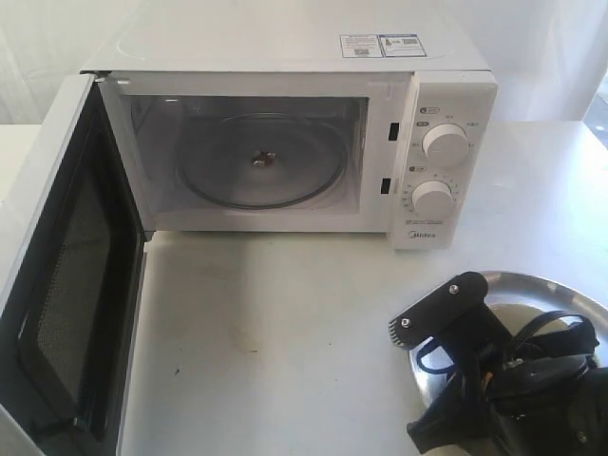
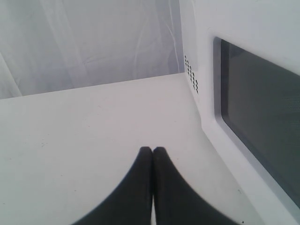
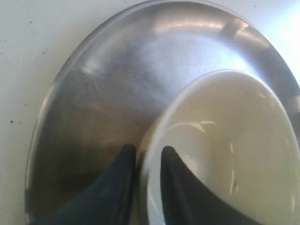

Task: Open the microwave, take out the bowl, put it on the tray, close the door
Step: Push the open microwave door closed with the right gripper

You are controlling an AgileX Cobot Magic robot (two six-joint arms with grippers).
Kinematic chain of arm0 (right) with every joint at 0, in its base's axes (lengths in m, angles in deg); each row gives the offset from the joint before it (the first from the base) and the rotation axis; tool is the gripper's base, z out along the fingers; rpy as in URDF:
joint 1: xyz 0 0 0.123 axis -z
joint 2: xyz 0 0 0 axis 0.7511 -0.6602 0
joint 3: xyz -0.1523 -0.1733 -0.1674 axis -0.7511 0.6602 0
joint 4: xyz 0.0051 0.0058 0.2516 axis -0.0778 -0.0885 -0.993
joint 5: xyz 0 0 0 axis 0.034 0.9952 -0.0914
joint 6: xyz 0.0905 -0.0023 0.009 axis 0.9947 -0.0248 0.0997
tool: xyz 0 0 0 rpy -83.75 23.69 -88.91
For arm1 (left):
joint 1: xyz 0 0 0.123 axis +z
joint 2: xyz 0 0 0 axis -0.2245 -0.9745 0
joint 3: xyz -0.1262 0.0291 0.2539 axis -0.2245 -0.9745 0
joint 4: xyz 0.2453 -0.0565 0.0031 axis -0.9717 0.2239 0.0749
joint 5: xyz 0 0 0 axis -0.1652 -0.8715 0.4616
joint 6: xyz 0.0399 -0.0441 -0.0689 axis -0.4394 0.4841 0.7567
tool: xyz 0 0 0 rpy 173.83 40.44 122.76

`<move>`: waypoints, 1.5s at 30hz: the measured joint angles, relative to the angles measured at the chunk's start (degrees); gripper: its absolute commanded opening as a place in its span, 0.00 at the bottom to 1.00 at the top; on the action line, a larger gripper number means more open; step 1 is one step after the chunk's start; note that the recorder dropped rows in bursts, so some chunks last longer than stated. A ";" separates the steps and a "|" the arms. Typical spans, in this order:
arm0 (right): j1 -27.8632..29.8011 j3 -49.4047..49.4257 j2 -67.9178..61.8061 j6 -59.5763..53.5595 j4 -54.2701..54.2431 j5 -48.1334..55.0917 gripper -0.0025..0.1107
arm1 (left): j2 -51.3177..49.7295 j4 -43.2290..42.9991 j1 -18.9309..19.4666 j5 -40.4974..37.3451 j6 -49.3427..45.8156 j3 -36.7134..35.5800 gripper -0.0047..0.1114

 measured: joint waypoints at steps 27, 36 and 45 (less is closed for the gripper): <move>-10.99 -32.14 12.60 0.62 15.59 -54.01 0.02 | 0.00 0.00 0.00 0.00 0.00 0.00 0.04; -20.82 -45.01 -6.62 -7.82 16.62 -43.73 0.02 | 0.00 0.00 0.00 0.00 0.00 0.00 0.04; -24.26 -46.19 -9.83 -18.51 13.82 -2.48 0.02 | 0.00 0.00 0.00 0.00 0.00 0.00 0.04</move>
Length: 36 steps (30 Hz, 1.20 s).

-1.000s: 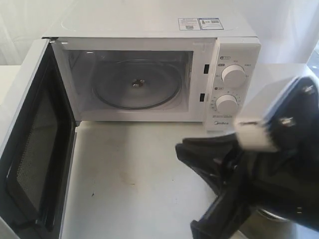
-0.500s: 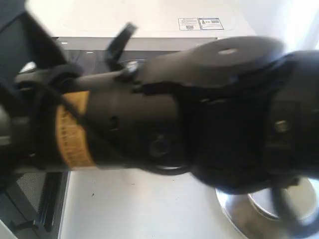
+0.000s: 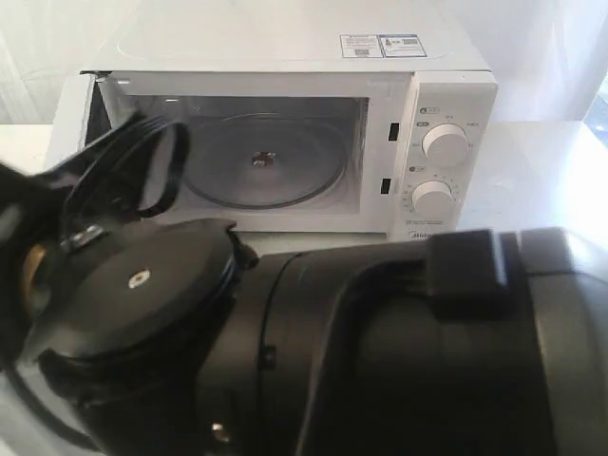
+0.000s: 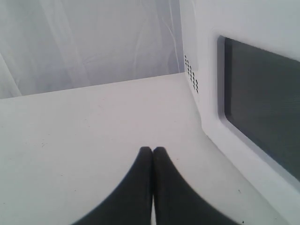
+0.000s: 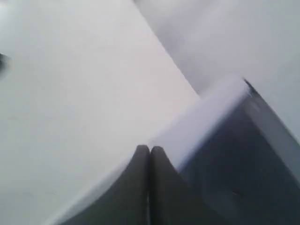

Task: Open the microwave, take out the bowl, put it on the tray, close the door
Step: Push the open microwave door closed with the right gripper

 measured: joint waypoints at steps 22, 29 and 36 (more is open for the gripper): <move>13.61 3.02 3.43 -6.99 -1.07 33.71 0.02 | 0.00 0.00 0.00 0.00 0.00 0.00 0.04; 19.85 4.60 -0.76 -3.68 12.76 28.80 0.02 | 0.00 0.00 0.00 0.11 0.00 0.00 0.04; 31.99 1.29 -9.13 -3.68 18.24 29.32 0.02 | 0.00 0.00 0.00 0.11 0.00 0.00 0.04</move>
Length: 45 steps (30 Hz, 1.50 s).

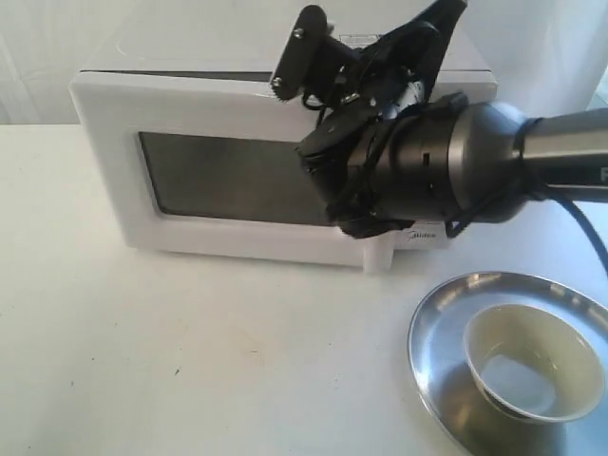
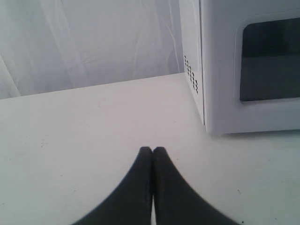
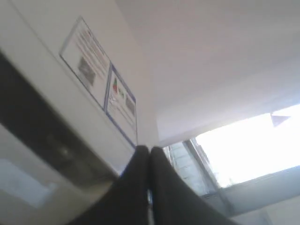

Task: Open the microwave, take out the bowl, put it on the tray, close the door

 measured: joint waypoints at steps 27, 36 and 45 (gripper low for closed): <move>-29.66 20.27 45.56 11.61 -6.03 -61.63 0.02 | 0.00 0.00 0.00 0.00 0.00 0.00 0.04; -34.80 36.99 58.14 24.25 -8.36 -36.80 0.02 | 0.00 0.00 0.00 0.00 0.00 0.00 0.04; -35.22 45.89 59.36 42.69 -6.27 -28.55 0.02 | 0.00 0.00 0.00 0.00 0.00 0.00 0.04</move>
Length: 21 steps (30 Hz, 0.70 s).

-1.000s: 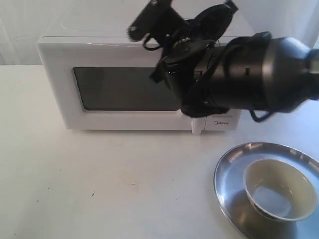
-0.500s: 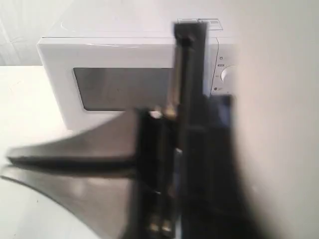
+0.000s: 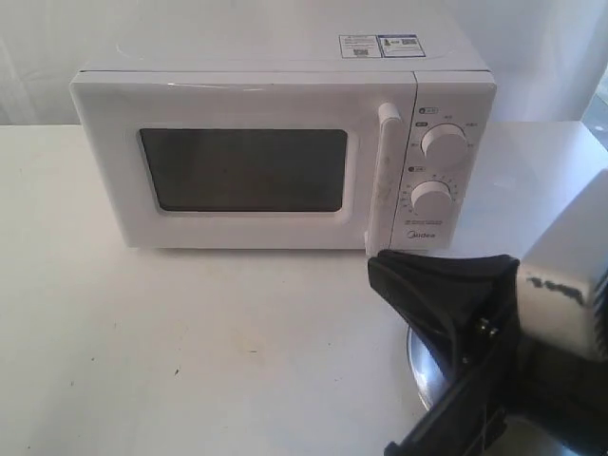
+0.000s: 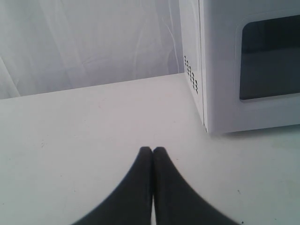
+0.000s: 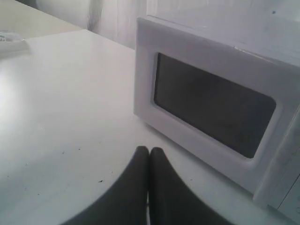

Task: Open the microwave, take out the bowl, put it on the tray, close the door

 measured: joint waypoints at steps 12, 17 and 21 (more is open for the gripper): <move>0.00 1.19 0.21 4.47 -0.09 0.67 0.02 | 0.00 0.00 0.00 0.00 0.00 0.00 0.04; 0.00 1.23 0.24 5.83 -2.52 0.67 0.02 | 0.00 0.00 0.00 0.00 0.00 0.00 0.04; -0.49 1.23 0.93 7.77 -3.10 0.98 0.02 | 0.00 0.00 0.00 0.00 0.00 0.00 0.04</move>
